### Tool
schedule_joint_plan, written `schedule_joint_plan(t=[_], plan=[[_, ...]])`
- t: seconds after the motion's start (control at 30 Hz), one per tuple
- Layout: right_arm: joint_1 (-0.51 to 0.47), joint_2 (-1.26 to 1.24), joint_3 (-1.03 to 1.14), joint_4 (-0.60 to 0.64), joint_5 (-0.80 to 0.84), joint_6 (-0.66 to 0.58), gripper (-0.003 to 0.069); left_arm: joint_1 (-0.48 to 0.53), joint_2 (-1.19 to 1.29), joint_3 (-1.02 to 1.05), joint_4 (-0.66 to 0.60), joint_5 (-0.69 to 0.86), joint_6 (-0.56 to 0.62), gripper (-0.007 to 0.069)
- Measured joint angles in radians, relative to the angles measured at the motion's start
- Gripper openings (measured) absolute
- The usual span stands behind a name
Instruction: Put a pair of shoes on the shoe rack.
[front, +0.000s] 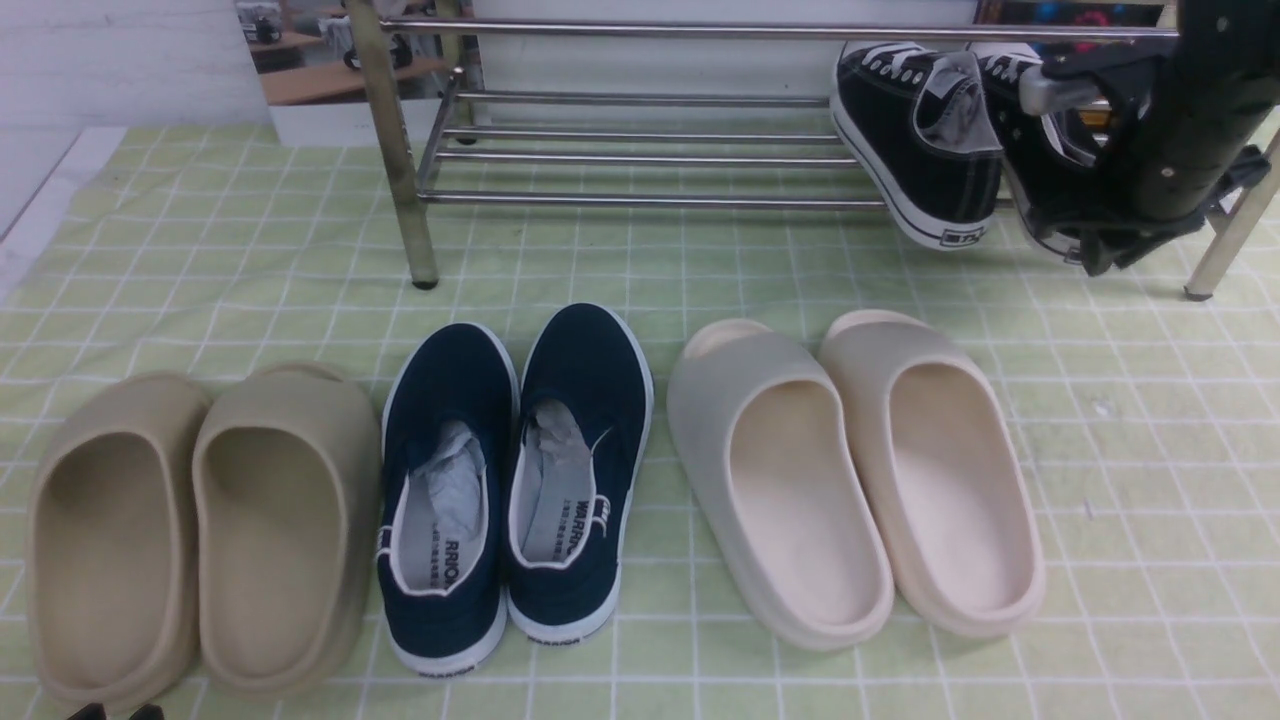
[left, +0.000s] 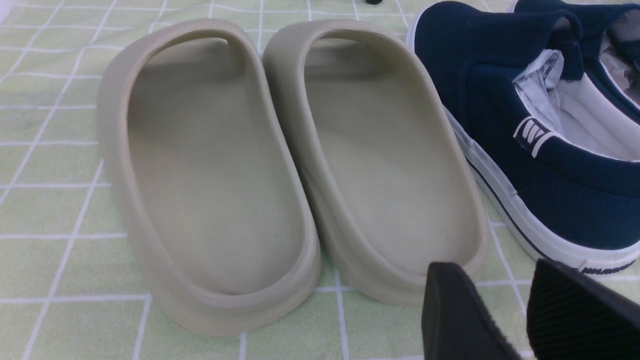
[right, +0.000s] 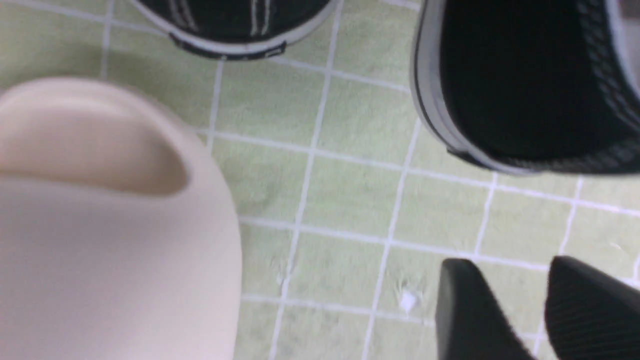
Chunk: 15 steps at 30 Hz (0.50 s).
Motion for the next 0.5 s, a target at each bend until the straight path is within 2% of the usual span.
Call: schedule_joint_plan(t=[0.03,0.07,0.1,0.13,0.23,0.3,0.4,0.43,0.5], plan=[[0.001,-0.027,0.000,0.003,0.030,0.000,0.0340,0.000,0.000,0.000,0.000,0.000,0.000,0.0239],[0.001,-0.033,0.000,0.004,0.036,0.000,0.0350,0.000,0.000,0.000,0.000,0.000,0.000,0.0239],[0.002,-0.074,0.000,0.008,0.080,0.000,0.0409,0.000,0.000,0.000,0.000,0.000,0.000,0.0239],[0.003,-0.106,0.000,0.008,0.109,0.000,0.0436,0.000,0.000,0.000,0.000,0.000,0.000,0.0239],[0.003,-0.213,0.018,0.007,0.145,0.001,0.0439,0.000,0.000,0.000,0.000,0.000,0.000,0.0239],[0.003,-0.300,0.058,0.009,0.146,0.002,0.0377,0.000,0.000,0.000,0.000,0.000,0.000,0.0239],[0.003,-0.482,0.171,0.027,0.121,0.016,0.0209,0.000,0.000,0.000,0.000,0.000,0.000,0.0239],[0.003,-0.494,0.191,0.032,0.118,0.018,0.0184,0.000,0.000,0.000,0.000,0.000,0.000,0.0239],[0.003,-0.661,0.338,0.070,0.052,0.024,0.0041,0.000,0.000,0.000,0.000,0.000,0.000,0.0239]])
